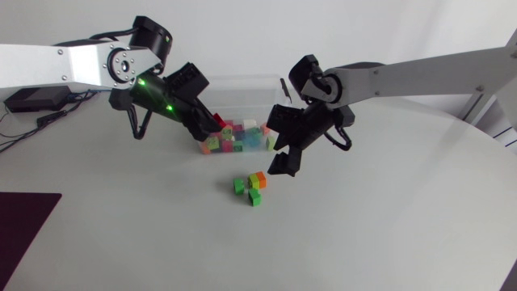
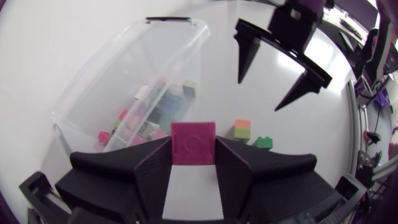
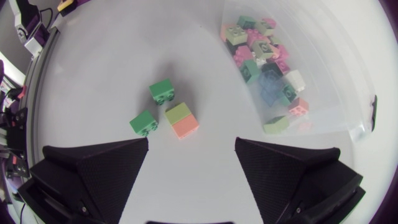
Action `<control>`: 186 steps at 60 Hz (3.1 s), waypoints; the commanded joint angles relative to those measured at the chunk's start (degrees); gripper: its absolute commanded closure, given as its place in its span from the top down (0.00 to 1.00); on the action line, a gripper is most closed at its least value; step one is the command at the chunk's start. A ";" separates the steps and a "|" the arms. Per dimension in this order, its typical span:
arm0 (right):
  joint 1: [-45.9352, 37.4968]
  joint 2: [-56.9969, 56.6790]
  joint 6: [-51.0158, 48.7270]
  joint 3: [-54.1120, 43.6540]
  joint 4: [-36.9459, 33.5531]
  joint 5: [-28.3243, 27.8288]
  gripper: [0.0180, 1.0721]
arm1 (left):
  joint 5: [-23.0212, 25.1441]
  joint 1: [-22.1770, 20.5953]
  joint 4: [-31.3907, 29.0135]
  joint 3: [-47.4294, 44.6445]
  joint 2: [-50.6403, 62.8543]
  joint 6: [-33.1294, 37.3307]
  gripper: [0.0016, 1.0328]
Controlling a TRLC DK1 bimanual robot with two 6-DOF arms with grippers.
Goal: Place the duplo bricks in the container
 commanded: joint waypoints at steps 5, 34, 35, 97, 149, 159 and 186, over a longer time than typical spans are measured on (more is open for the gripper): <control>1.53 3.78 -3.89 2.94 -2.03 1.97 0.96 | 1.11 1.92 4.52 4.92 1.46 -5.61 0.30; 1.79 7.56 -7.58 5.93 -4.93 6.72 0.96 | 1.02 2.54 15.15 15.37 10.34 -15.63 0.32; 1.71 7.56 -7.58 6.02 -4.93 6.72 0.96 | 0.85 2.54 15.77 15.55 10.69 -15.90 0.33; 9.79 23.91 -16.54 24.91 -15.74 18.50 0.88 | -4.07 5.88 17.17 -20.49 -18.75 -6.84 0.95; 3.46 8.71 -10.48 18.14 -18.12 12.17 0.11 | 1.46 -1.15 13.92 -22.42 -0.12 8.54 0.95; 0.12 3.43 -8.11 17.79 -18.03 6.89 0.11 | 2.69 -3.53 13.48 -18.55 5.94 8.54 0.95; -4.09 -2.19 0.95 26.32 -17.41 -4.53 0.11 | 2.78 -6.69 13.75 -11.34 16.14 8.89 0.95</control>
